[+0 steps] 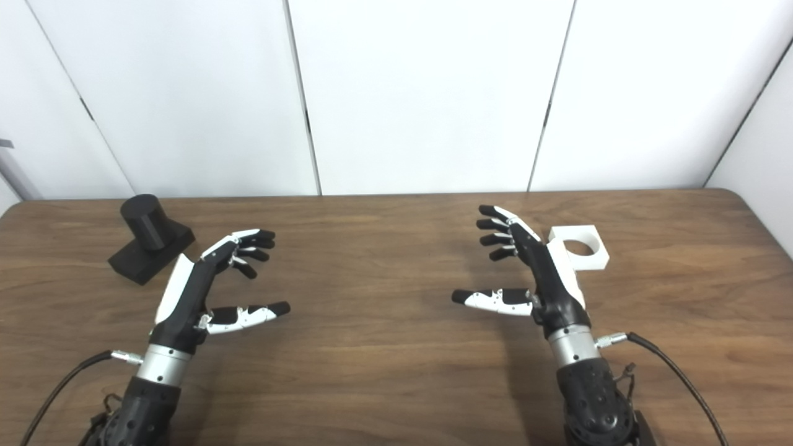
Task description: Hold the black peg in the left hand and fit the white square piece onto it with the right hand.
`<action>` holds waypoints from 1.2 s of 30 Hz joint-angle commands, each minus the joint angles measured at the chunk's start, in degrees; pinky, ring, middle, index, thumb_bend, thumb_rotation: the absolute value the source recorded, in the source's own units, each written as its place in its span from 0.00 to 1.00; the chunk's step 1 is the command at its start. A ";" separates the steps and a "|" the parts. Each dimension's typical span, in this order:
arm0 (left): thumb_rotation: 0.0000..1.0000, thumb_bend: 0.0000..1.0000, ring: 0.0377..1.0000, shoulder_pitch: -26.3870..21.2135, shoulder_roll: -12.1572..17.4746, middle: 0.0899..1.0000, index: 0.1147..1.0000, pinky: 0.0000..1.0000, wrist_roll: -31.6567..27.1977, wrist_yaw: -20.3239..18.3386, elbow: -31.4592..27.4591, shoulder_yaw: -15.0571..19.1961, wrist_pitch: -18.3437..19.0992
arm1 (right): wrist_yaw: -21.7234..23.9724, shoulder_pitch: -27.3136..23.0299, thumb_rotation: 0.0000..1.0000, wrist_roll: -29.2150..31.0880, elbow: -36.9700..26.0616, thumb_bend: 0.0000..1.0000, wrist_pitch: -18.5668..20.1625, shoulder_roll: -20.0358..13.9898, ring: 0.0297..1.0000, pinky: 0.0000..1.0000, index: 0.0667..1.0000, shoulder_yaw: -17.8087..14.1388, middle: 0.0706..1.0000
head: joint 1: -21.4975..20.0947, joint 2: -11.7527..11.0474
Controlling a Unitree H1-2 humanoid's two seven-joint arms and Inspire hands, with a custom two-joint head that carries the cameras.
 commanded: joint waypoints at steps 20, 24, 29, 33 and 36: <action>0.06 0.81 0.62 -2.38 1.52 0.68 0.70 0.49 1.36 2.14 -0.57 -1.00 -1.89 | -0.13 -1.70 0.13 0.60 -1.29 0.77 -1.55 -0.41 0.71 0.61 0.82 -0.26 0.76 | 0.89 -0.33; 0.07 0.82 0.61 -2.52 0.91 0.68 0.69 0.49 2.13 2.16 -0.50 -1.35 -1.61 | -0.11 -1.72 0.14 0.78 -0.67 0.77 -2.35 -1.13 0.71 0.61 0.82 -0.58 0.77 | 6.70 -1.01; 0.07 0.80 0.61 -2.44 -0.78 0.69 0.70 0.49 3.37 2.70 -0.08 -2.54 -1.44 | 0.63 -1.44 0.07 3.21 0.42 0.74 -4.66 -2.92 0.70 0.61 0.82 -1.56 0.77 | 13.84 -2.19; 0.08 0.80 0.61 -2.44 -2.26 0.68 0.69 0.50 5.91 3.80 0.06 -3.31 -0.89 | 1.22 -1.18 0.04 4.91 0.60 0.74 -4.57 -3.90 0.70 0.62 0.82 -2.30 0.77 | 18.11 -3.43; 0.10 0.80 0.63 -2.47 -2.96 0.69 0.69 0.53 7.48 4.29 0.16 -3.62 -0.64 | 1.54 -0.97 0.02 5.68 0.16 0.74 -3.20 -4.15 0.71 0.65 0.83 -2.65 0.77 | 20.11 -4.12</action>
